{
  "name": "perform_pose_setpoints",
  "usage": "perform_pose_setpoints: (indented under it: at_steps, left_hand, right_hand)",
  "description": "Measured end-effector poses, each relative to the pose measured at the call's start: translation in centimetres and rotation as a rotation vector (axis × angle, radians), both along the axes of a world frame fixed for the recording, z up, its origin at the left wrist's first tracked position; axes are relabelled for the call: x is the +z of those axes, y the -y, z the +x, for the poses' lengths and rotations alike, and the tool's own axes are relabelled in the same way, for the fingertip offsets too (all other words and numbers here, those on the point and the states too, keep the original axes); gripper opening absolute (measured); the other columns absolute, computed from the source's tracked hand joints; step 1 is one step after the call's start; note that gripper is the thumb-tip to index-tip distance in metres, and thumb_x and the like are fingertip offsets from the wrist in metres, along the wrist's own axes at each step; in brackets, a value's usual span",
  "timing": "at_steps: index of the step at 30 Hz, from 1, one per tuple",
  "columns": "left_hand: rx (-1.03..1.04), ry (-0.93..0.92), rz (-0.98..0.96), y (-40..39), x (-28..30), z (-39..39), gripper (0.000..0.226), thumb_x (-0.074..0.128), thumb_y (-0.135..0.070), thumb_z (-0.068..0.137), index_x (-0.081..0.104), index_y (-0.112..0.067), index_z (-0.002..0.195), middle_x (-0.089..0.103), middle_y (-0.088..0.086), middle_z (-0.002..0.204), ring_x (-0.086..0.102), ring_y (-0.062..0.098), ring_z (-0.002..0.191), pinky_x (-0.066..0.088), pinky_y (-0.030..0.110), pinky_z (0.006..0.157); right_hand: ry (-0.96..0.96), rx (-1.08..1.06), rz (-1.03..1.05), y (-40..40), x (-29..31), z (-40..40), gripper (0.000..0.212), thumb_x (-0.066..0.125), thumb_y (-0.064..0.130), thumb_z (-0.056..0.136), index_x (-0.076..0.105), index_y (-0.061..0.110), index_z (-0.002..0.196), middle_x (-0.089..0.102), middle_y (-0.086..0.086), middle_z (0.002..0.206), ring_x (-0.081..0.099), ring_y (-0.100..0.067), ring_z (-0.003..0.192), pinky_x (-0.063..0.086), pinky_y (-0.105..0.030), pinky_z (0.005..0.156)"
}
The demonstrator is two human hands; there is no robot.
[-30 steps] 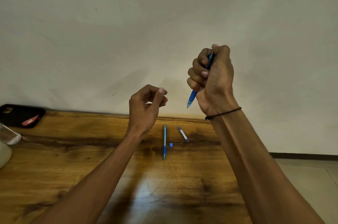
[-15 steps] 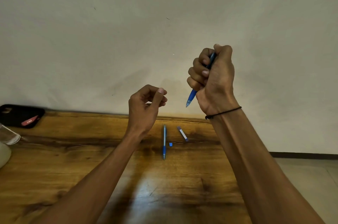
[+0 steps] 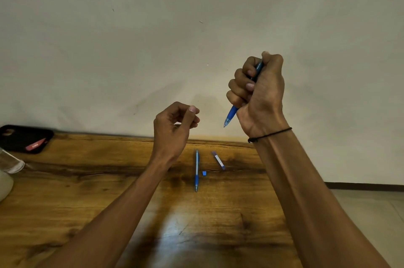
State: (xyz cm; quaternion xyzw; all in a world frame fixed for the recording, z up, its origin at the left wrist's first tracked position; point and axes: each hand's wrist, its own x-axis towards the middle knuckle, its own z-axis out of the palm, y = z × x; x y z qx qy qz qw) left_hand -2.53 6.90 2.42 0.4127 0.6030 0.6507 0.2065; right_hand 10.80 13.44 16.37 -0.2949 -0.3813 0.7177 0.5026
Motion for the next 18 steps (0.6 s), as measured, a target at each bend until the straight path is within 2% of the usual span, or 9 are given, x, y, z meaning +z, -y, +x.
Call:
perform_pose_setpoints:
  at_steps: [18]
  left_hand:
    - [0.000, -0.006, -0.011, 0.00, -0.07, -0.03, 0.014, 0.063, -0.023, 0.104, 0.075, -0.016, 0.102, 0.076, -0.003, 0.085, 0.076, 0.017, 0.085, 0.066, 0.034, 0.081]
  right_hand:
    - [-0.031, -0.026, -0.029, -0.16, 0.09, 0.24, 0.048, 0.024, 0.033, 0.106, 0.031, 0.017, 0.061, 0.022, 0.005, 0.046, 0.014, -0.009, 0.039, 0.015, -0.019, 0.041]
